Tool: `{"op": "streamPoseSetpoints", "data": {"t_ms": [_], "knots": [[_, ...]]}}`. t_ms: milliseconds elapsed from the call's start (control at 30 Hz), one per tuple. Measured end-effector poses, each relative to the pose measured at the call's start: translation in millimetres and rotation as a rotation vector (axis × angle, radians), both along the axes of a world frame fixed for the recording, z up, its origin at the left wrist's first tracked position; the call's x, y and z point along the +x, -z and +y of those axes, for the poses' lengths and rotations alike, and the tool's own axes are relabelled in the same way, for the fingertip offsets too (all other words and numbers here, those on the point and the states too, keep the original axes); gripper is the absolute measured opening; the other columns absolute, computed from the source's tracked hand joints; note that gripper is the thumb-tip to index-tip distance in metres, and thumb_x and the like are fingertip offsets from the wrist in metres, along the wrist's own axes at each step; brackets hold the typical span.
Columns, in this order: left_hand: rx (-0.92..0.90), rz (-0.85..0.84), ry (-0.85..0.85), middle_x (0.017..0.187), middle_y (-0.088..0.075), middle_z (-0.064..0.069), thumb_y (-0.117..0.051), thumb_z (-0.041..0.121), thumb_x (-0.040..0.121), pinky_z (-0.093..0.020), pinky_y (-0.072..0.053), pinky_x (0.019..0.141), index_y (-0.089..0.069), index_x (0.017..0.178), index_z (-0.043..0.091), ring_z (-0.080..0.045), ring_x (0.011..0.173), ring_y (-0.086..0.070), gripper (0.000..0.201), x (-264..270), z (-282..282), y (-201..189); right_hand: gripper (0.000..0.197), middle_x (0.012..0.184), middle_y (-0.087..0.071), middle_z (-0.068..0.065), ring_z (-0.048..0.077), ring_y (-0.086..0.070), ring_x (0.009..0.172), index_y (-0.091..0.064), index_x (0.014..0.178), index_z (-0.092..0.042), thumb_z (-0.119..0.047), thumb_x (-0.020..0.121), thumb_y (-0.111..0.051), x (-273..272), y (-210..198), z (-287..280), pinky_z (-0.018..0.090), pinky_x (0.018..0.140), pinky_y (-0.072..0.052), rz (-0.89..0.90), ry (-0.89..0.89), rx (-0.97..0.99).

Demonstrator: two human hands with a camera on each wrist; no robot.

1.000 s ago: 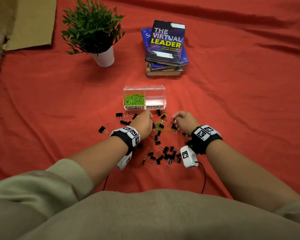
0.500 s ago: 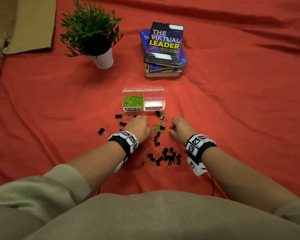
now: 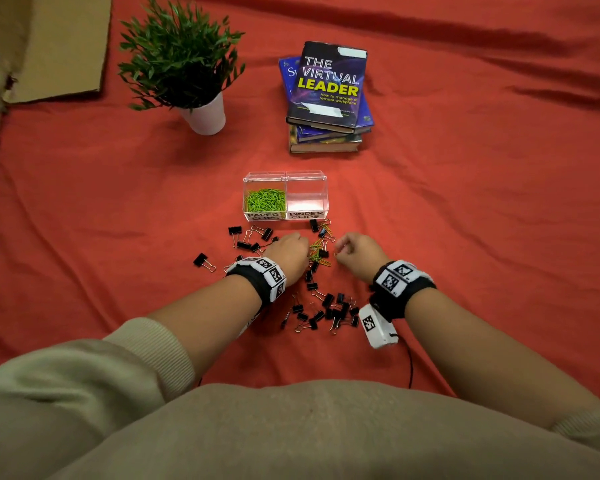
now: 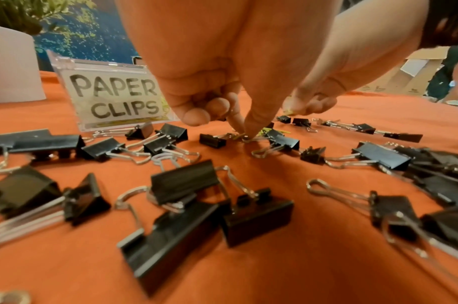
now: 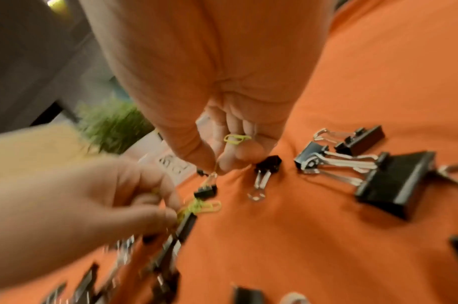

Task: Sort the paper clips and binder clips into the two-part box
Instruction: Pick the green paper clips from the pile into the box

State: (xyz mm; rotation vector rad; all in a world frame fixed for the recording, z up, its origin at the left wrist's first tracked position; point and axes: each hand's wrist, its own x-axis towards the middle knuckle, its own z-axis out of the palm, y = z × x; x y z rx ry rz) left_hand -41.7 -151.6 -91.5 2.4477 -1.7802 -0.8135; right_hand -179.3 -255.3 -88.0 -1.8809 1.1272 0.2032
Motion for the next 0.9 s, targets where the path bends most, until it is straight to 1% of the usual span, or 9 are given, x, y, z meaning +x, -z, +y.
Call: {"op": "streamPoseSetpoints", "data": {"t_ms": [133, 233, 333, 433, 500, 600, 667, 767, 900], "knots": [[-0.007, 0.052, -0.047, 0.111, -0.054, -0.015, -0.046, 0.015, 0.091, -0.042, -0.046, 0.089, -0.053, 0.109, 0.003, -0.032, 0.103, -0.053, 0.023, 4, 4, 2, 0.028, 0.065, -0.058, 0.007, 0.017, -0.048, 0.051, -0.062, 0.078, -0.014, -0.006, 0.093, -0.040, 6, -4, -7, 0.027, 0.051, -0.043, -0.140, 0.259, 0.277], [-0.052, 0.173, -0.164, 0.100, -0.056, -0.013, -0.044, 0.016, 0.092, -0.038, -0.045, 0.077, -0.049, 0.100, 0.006, -0.030, 0.090, -0.055, 0.014, 8, 8, -2, 0.021, 0.064, -0.056, 0.007, 0.017, -0.049, 0.052, -0.057, 0.073, -0.012, -0.008, 0.091, -0.046, 16, -5, -7, 0.028, 0.053, -0.042, -0.183, 0.307, 0.330], [-0.104, 0.269, -0.269, 0.084, -0.057, -0.009, -0.041, 0.013, 0.094, -0.030, -0.037, 0.058, -0.047, 0.100, 0.007, -0.023, 0.069, -0.053, 0.011, 10, 8, -11, 0.012, 0.064, -0.058, 0.000, 0.012, -0.050, 0.053, -0.055, 0.075, -0.015, -0.017, 0.086, -0.060, 26, 0, -2, 0.027, 0.055, -0.043, -0.111, 0.183, 0.115], [-0.121, 0.366, -0.381, 0.072, -0.050, 0.002, -0.038, 0.010, 0.094, -0.026, -0.029, 0.048, -0.047, 0.104, 0.010, -0.012, 0.056, -0.043, 0.013, 12, 7, -16, 0.014, 0.069, -0.059, -0.003, 0.014, -0.054, 0.063, -0.052, 0.076, -0.020, -0.016, 0.082, -0.065, 33, 5, 4, 0.027, 0.060, -0.046, 0.031, 0.037, -0.103], [-0.121, 0.432, -0.451, 0.066, -0.048, 0.004, -0.036, 0.010, 0.095, -0.025, -0.029, 0.046, -0.049, 0.106, 0.014, -0.011, 0.051, -0.041, 0.018, 13, 6, -15, 0.019, 0.080, -0.063, 0.001, 0.020, -0.058, 0.073, -0.049, 0.074, -0.022, -0.009, 0.082, -0.059, 30, 9, 4, 0.028, 0.067, -0.048, 0.087, -0.007, -0.115], [-0.102, 0.477, -0.507, 0.064, -0.048, 0.005, -0.034, 0.010, 0.096, -0.023, -0.030, 0.044, -0.053, 0.106, 0.018, -0.011, 0.047, -0.039, 0.023, 12, 3, -11, 0.015, 0.086, -0.062, 0.004, 0.022, -0.059, 0.078, -0.051, 0.080, -0.019, -0.004, 0.080, -0.053, 20, 6, 0, 0.027, 0.067, -0.045, 0.136, -0.029, -0.114], [-0.091, 0.454, -0.500, 0.070, -0.052, 0.003, -0.033, 0.011, 0.097, -0.024, -0.031, 0.046, -0.057, 0.103, 0.014, -0.012, 0.050, -0.042, 0.024, 10, 0, -10, 0.011, 0.085, -0.063, 0.003, 0.022, -0.060, 0.077, -0.055, 0.084, -0.017, -0.006, 0.082, -0.054, 18, 2, -5, 0.026, 0.066, -0.046, 0.115, -0.025, -0.142], [-0.078, 0.377, -0.433, 0.081, -0.055, -0.004, -0.036, 0.017, 0.097, -0.028, -0.039, 0.056, -0.054, 0.100, 0.005, -0.020, 0.068, -0.051, 0.022, 4, -6, -9, 0.009, 0.085, -0.062, 0.005, 0.020, -0.057, 0.075, -0.061, 0.090, -0.011, -0.011, 0.087, -0.053, 27, -5, -15, 0.025, 0.066, -0.042, 0.092, -0.026, -0.224], [-0.042, 0.299, -0.361, 0.099, -0.055, -0.009, -0.052, 0.018, 0.090, -0.033, -0.043, 0.074, -0.050, 0.104, 0.006, -0.025, 0.088, -0.055, 0.019, -2, -13, -3, 0.017, 0.095, -0.067, 0.015, 0.032, -0.063, 0.088, -0.065, 0.094, -0.004, -0.013, 0.089, -0.052, 43, -5, -23, 0.032, 0.073, -0.048, 0.144, -0.067, -0.291]]}}
